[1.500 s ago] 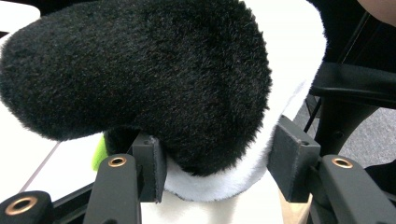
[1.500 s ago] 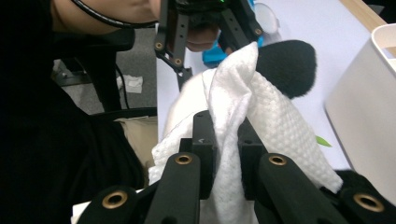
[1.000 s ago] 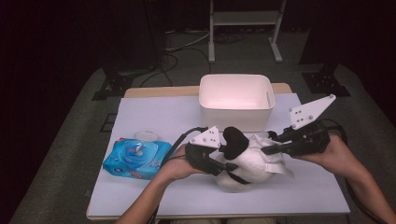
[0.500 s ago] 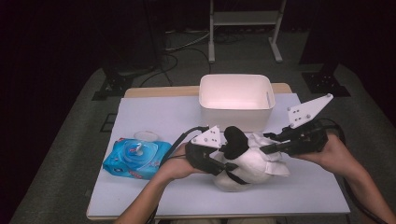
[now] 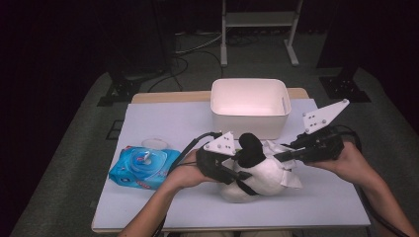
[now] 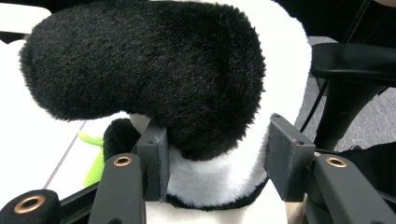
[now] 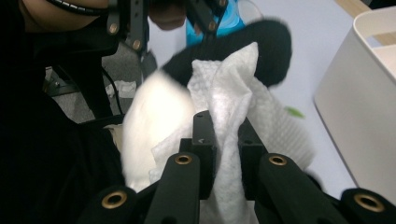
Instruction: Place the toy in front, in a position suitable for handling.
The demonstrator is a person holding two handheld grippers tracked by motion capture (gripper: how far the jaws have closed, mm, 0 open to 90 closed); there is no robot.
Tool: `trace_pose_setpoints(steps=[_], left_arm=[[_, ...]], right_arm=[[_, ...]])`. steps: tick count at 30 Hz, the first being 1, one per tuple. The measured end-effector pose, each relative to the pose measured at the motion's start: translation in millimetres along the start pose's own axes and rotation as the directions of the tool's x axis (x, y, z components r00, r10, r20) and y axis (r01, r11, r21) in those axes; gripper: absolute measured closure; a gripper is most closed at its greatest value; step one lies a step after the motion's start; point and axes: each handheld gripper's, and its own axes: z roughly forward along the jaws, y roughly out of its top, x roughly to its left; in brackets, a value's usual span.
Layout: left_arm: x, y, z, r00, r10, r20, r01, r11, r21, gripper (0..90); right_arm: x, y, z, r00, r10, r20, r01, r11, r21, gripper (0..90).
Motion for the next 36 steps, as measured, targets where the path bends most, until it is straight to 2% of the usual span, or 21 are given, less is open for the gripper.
trace_pose_setpoints(steps=[4,7,13,21,25,31,34,36], left_arm=[[-1.2,4.3,4.5,0.9999,0.01,-0.007,-0.01,0.9999,0.008,47.8],[0.3,2.6,0.9,0.9999,0.002,-0.014,-0.002,1.0,0.004,47.8],[-1.4,5.8,0.7,0.9999,0.01,-0.013,-0.009,0.9998,0.019,47.9],[-6.9,14.5,1.9,0.9988,0.049,-0.006,-0.049,0.9972,0.057,47.8],[-4.2,13.7,-1.5,0.9991,0.04,-0.017,-0.039,0.9974,0.06,47.9],[-1.3,10.1,-5.0,0.9995,0.019,-0.025,-0.018,0.9984,0.054,48.8],[0.4,10.1,-0.2,0.9998,0.004,-0.02,-0.002,0.9981,0.061,48.7],[0.9,10.7,5.1,0.9998,0.008,-0.021,-0.006,0.9975,0.071,48.4]], right_arm=[[0.1,7.7,4.4,0.9999,-0.016,0.004,0.016,1.0,0.005,81.7],[-2.7,2.2,1.3,1.0,-0.001,0.002,0.001,1.0,-0.01,81.7],[-4.4,-9.7,0.9,0.9995,0.03,-0.008,-0.03,1.0,-0.006,81.7],[-3.7,5.5,4.5,1.0,-0.003,-0.002,0.003,1.0,-0.025,81.6],[-6.3,7.5,5.9,1.0,-0.001,0.002,0.001,0.999,-0.038,81.5],[-8.1,-2.7,9.3,0.9998,0.02,0.003,-0.02,1.0,-0.002,81.5],[-7.8,-3.4,10.3,0.9997,0.022,0.01,-0.022,1.0,0.004,81.5],[-7.2,-0.7,10.6,0.9998,0.018,0.006,-0.018,1.0,0.0,81.5]])
